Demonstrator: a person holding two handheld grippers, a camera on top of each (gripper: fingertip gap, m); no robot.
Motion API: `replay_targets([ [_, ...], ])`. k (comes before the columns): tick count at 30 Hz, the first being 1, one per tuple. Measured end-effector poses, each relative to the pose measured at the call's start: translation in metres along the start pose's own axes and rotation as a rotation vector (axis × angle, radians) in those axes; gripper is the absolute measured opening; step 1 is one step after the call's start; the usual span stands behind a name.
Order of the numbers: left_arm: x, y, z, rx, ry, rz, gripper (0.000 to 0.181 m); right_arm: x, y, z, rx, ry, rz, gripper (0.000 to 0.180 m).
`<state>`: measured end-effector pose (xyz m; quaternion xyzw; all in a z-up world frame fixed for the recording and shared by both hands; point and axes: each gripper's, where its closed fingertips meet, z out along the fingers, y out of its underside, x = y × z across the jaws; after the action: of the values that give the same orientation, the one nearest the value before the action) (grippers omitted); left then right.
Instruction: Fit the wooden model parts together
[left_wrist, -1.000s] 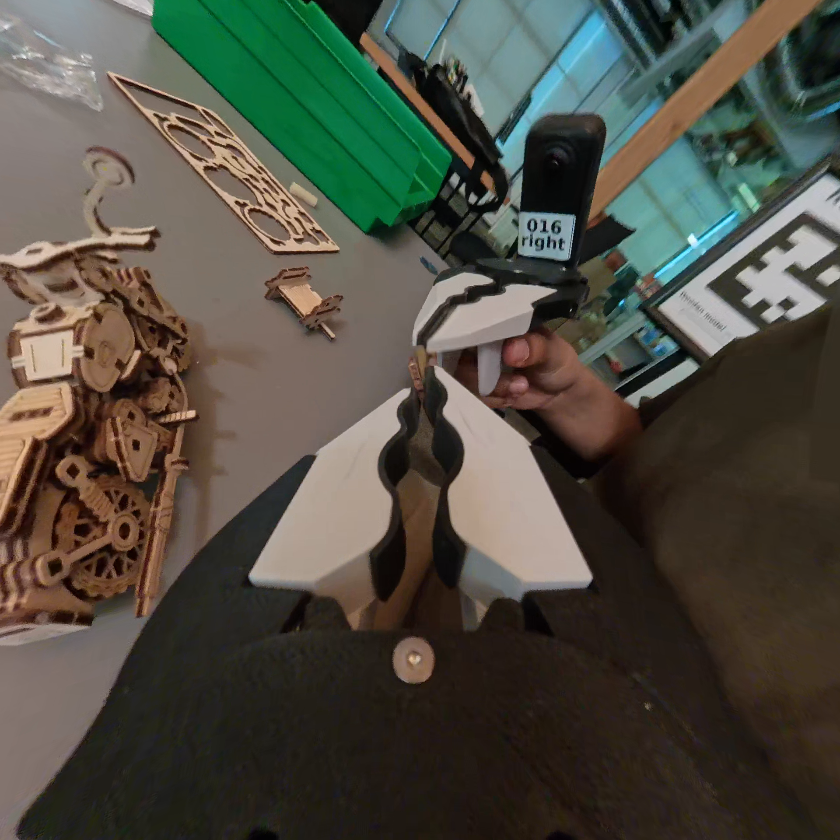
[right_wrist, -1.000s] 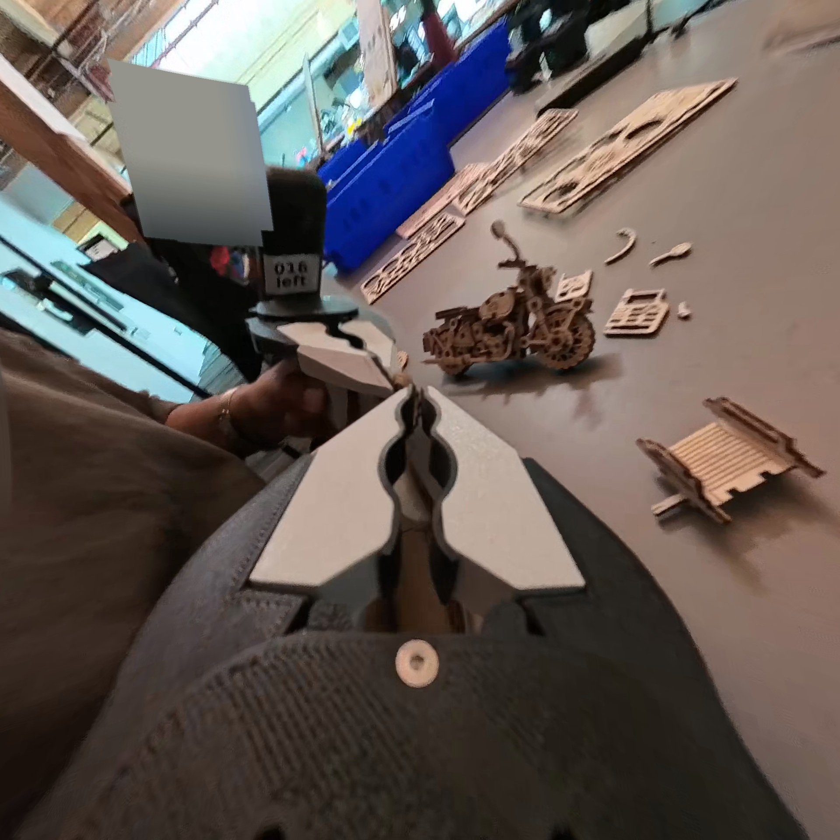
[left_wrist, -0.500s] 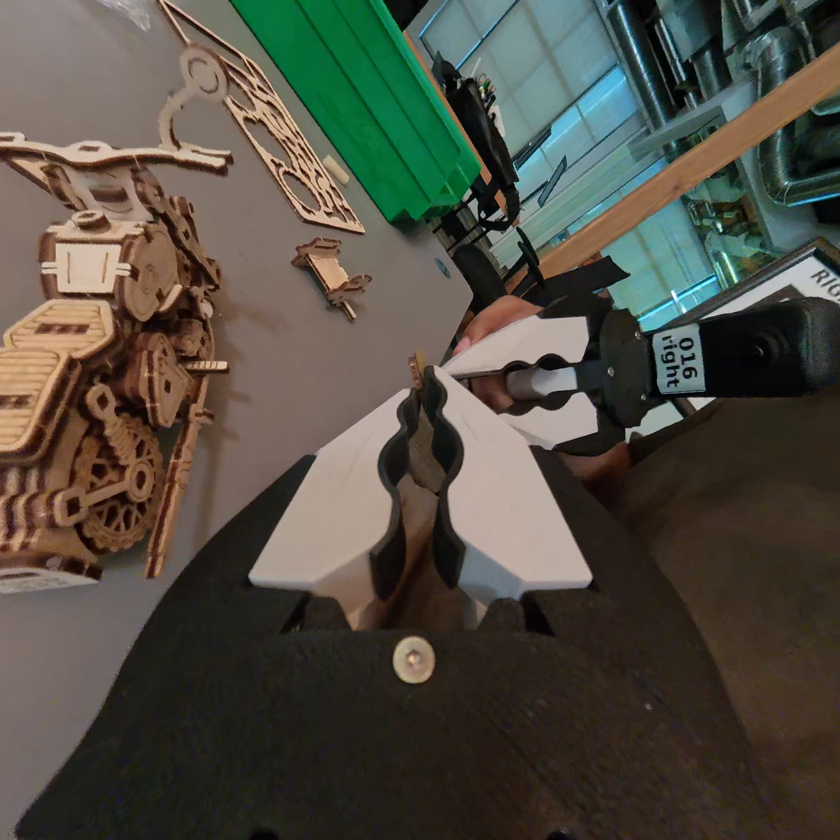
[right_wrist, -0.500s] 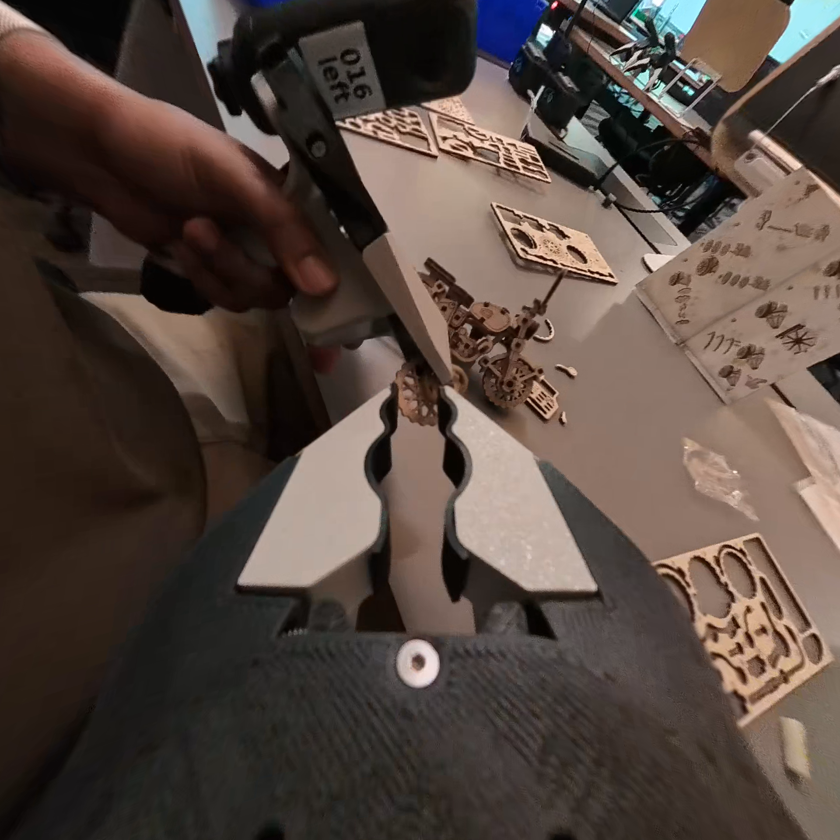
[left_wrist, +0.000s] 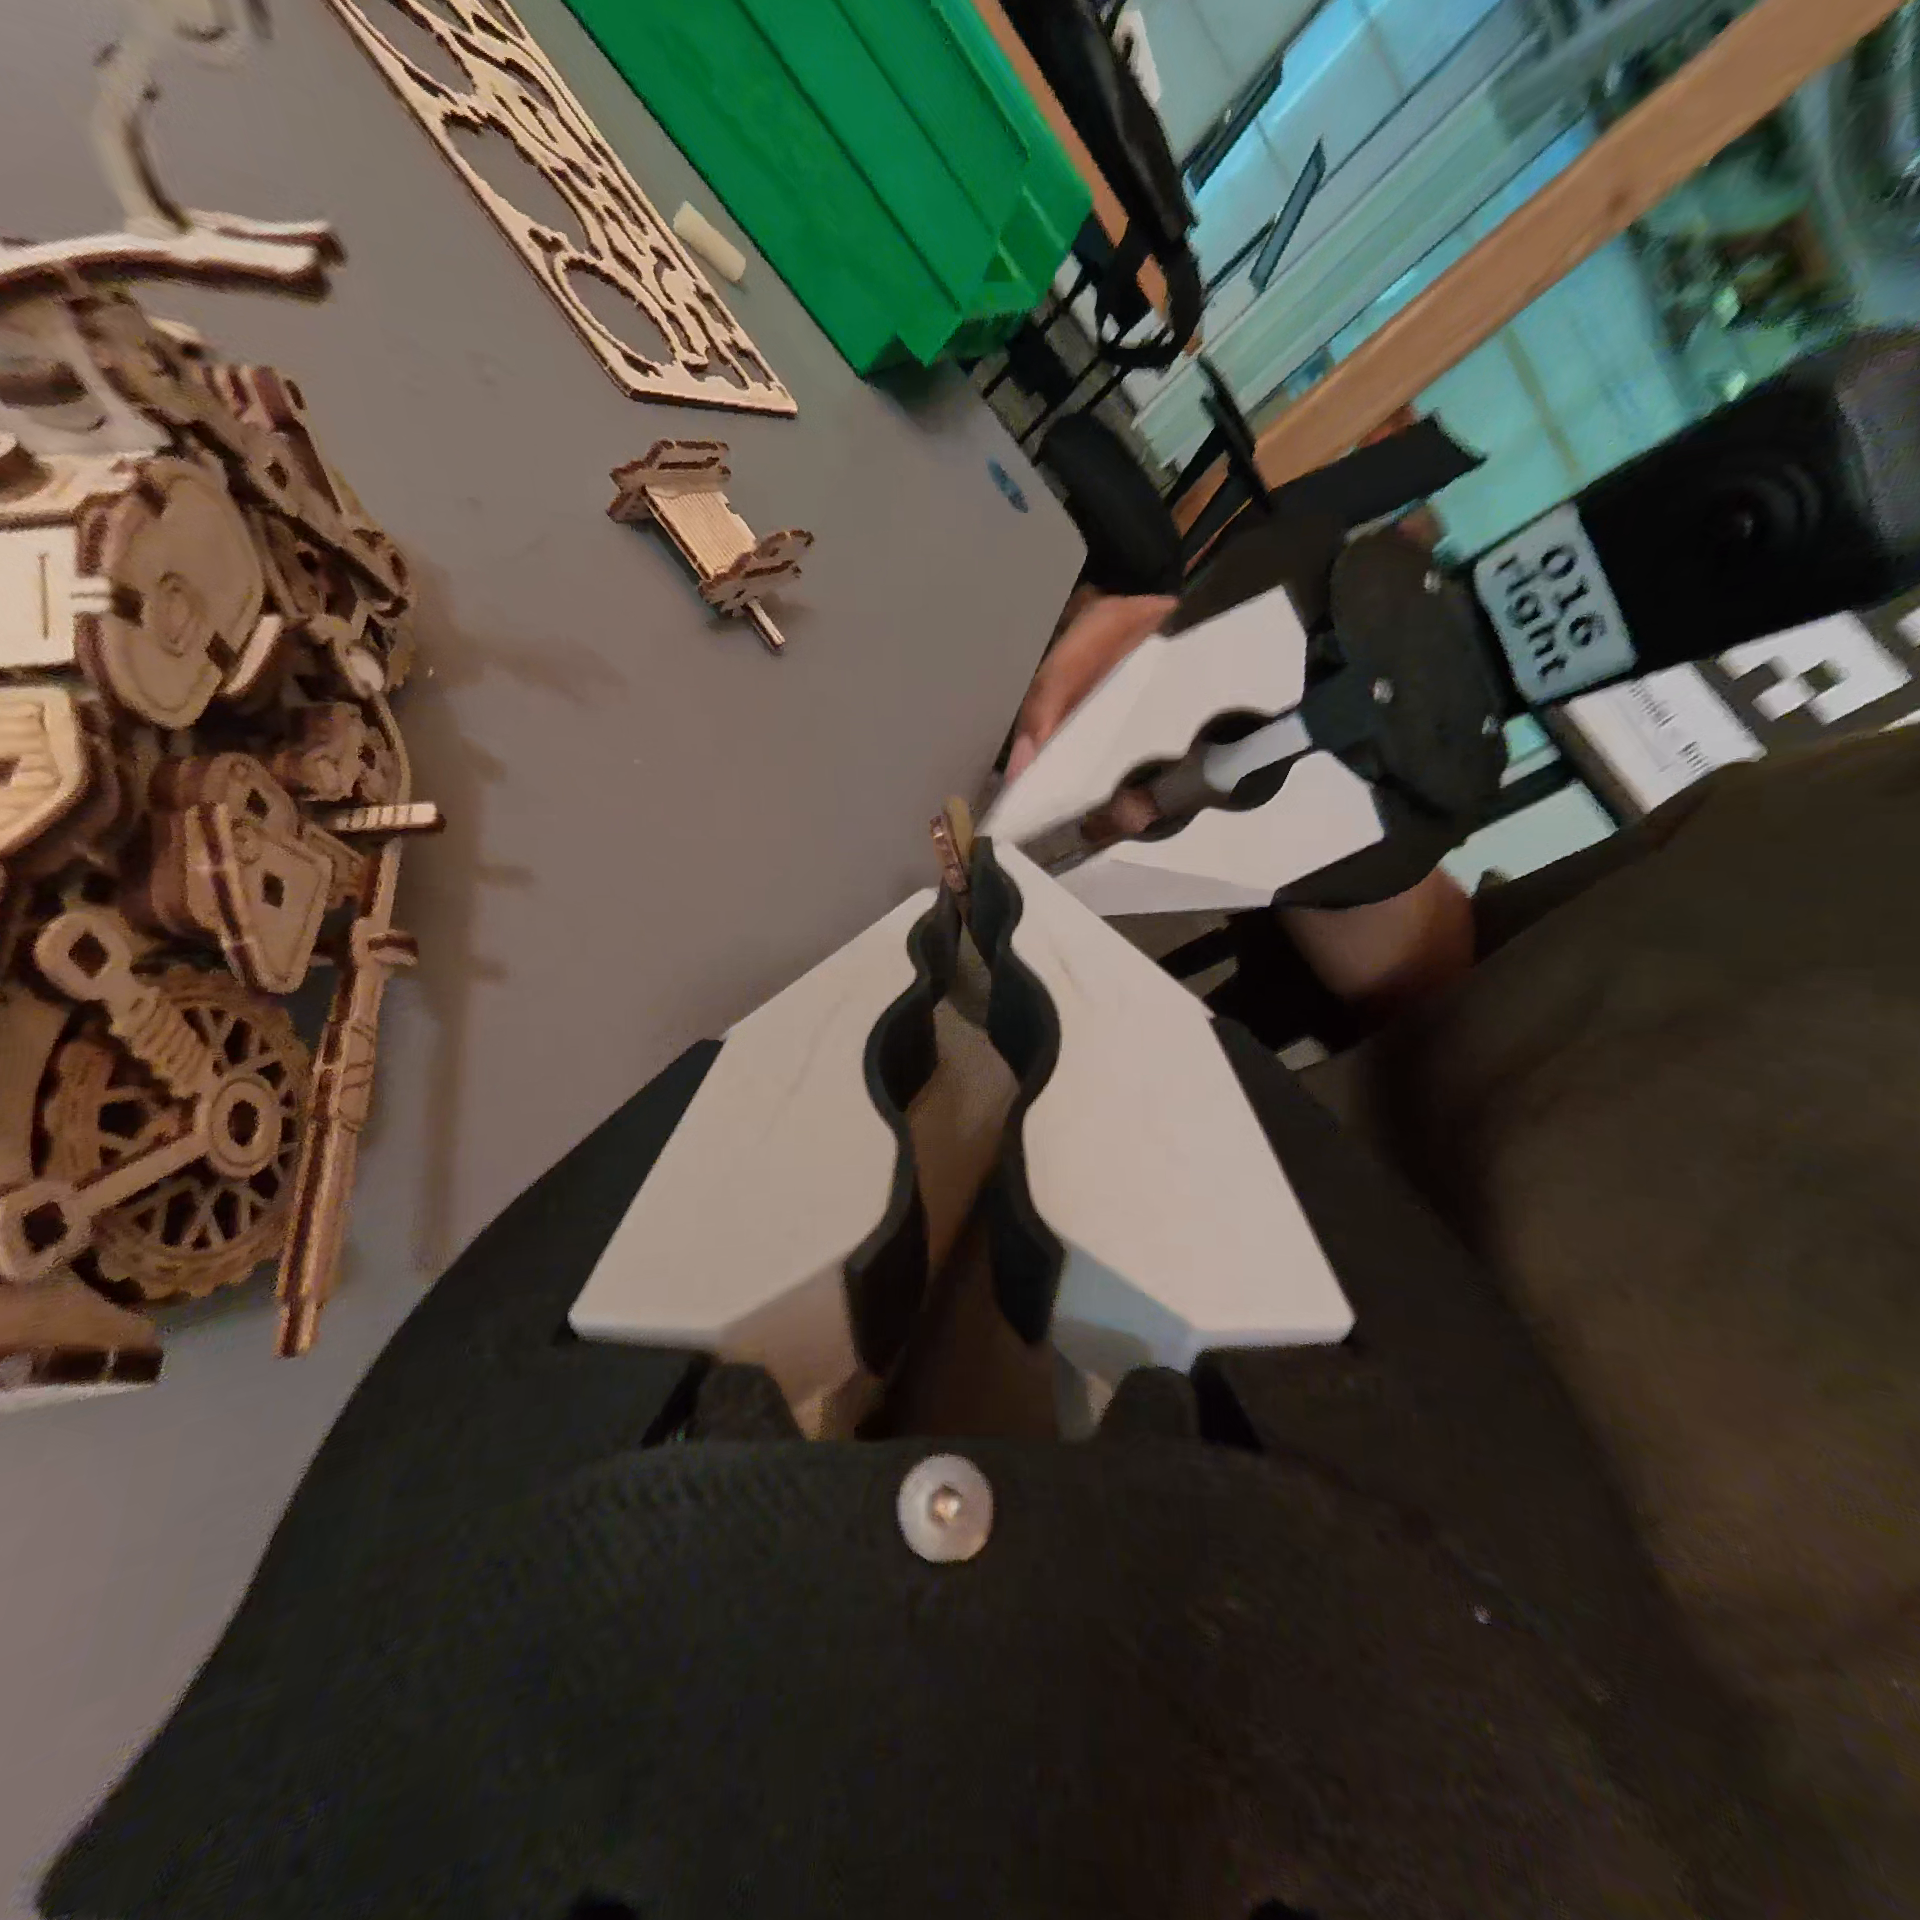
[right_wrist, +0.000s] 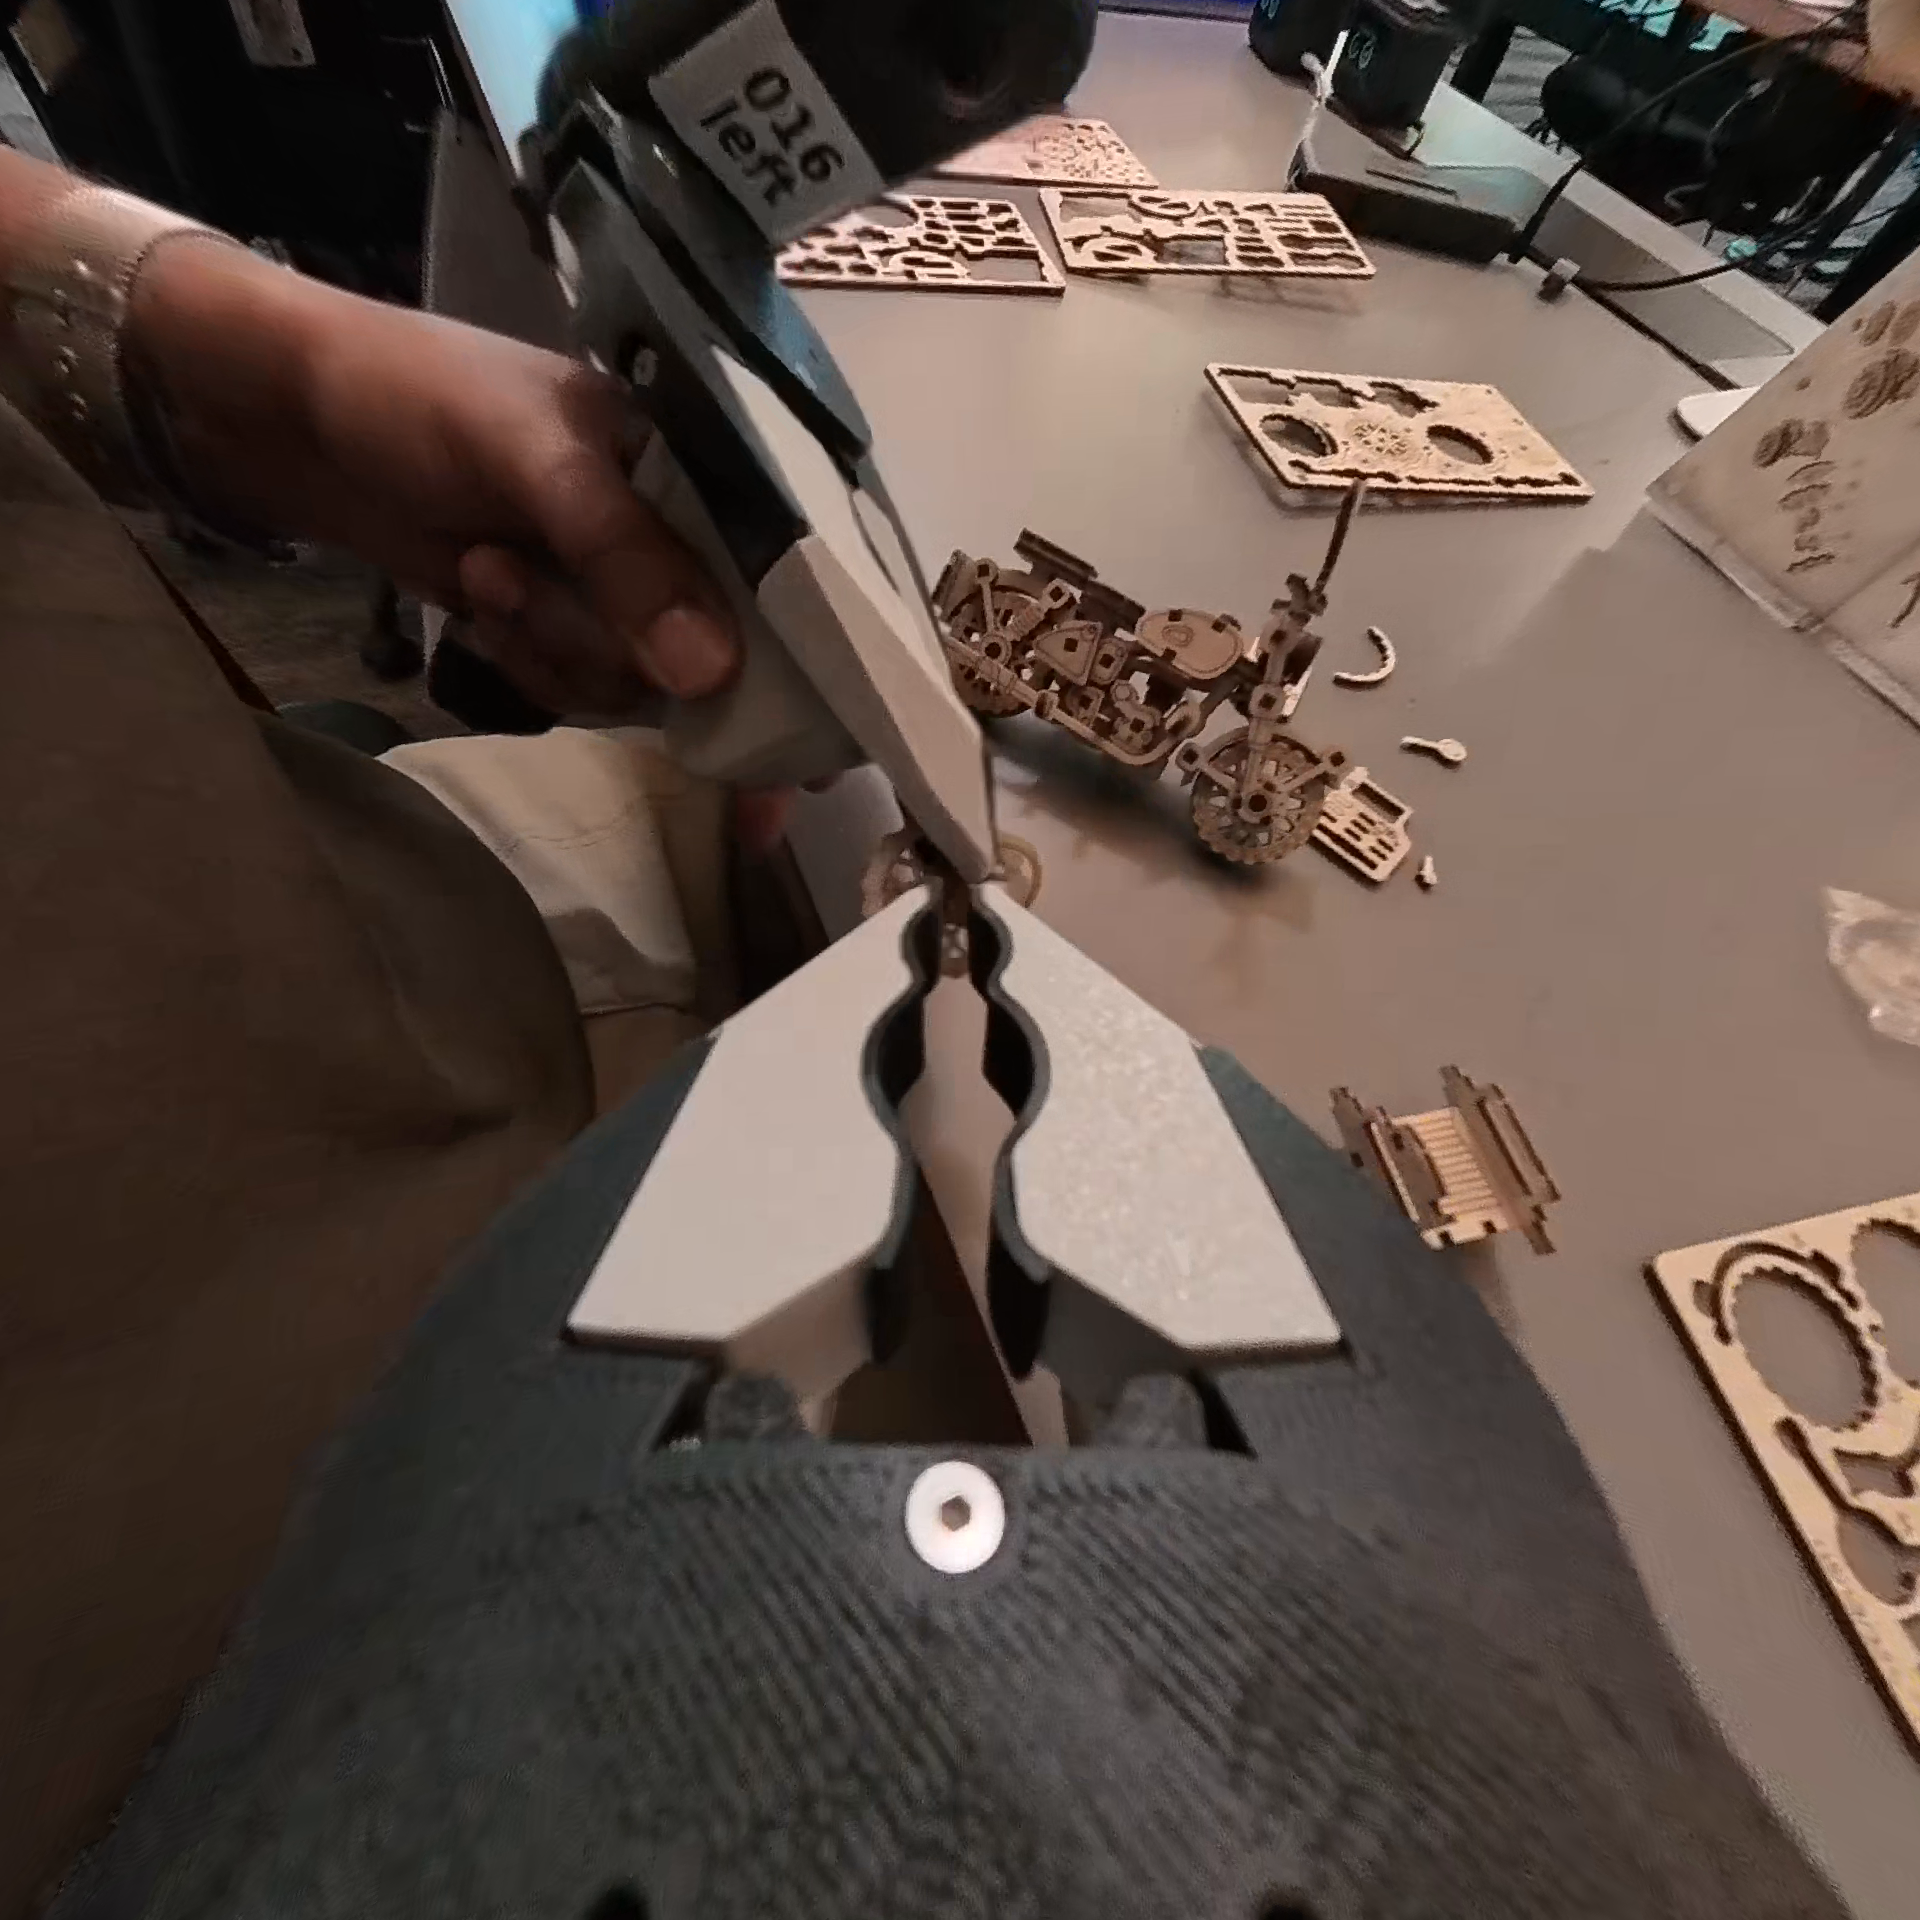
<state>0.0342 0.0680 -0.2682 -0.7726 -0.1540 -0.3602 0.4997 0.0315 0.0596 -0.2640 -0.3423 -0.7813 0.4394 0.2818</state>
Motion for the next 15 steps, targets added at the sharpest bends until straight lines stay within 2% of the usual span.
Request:
replay_targets([
  [3,0.001,-0.004,-0.001,0.041,0.05,-0.099,0.003,-0.002,-0.003,0.0,-0.007,-0.008,0.02,0.001],
  [12,0.001,-0.021,-0.002,0.192,-0.008,-0.115,0.003,-0.013,-0.011,-0.002,0.002,-0.113,0.155,0.0],
  [15,0.0,-0.024,-0.002,0.233,-0.041,-0.106,0.003,-0.013,-0.008,0.002,-0.035,-0.072,0.099,0.0],
])
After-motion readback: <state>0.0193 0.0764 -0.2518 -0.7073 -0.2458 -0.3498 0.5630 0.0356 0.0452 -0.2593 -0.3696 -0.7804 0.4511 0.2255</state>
